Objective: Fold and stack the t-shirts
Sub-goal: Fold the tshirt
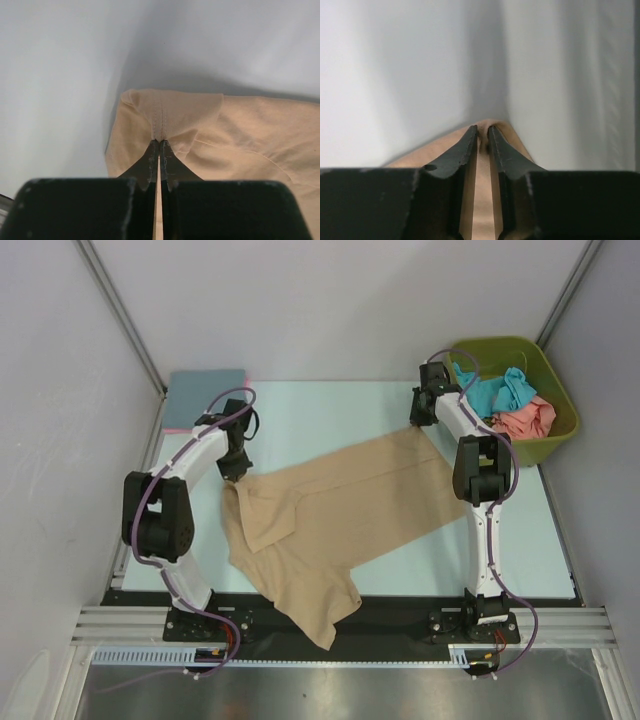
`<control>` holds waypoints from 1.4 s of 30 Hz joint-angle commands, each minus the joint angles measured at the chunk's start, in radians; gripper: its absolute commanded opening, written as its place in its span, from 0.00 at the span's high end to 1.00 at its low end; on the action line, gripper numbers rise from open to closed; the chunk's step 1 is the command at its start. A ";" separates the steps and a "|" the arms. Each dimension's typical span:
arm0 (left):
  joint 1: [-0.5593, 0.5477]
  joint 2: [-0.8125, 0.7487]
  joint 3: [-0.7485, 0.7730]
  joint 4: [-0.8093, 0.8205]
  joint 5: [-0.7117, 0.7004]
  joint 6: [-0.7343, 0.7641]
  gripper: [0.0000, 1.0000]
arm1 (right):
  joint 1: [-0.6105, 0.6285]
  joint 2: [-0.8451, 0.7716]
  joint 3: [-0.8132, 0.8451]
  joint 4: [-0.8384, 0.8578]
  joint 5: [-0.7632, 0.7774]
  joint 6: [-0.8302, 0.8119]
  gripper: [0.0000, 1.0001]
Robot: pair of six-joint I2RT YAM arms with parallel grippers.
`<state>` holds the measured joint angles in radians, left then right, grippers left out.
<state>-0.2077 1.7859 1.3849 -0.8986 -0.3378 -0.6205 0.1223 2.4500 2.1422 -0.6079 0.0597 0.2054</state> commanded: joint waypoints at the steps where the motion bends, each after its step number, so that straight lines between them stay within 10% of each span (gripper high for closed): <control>1: 0.011 -0.062 -0.010 0.020 -0.018 0.001 0.99 | -0.006 0.004 0.039 0.037 0.003 -0.008 0.81; 5: 0.022 -0.092 -0.037 0.027 -0.010 -0.008 1.00 | -0.010 0.001 0.050 0.048 0.011 0.002 1.00; 42: 0.232 -0.405 -0.472 0.329 0.098 -0.114 1.00 | -0.081 0.078 0.107 0.248 -0.050 0.095 1.00</control>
<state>-0.0147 1.3968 0.9062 -0.5983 -0.2237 -0.7242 0.0662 2.4931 2.1921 -0.4080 -0.0261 0.3054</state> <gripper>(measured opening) 0.009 0.012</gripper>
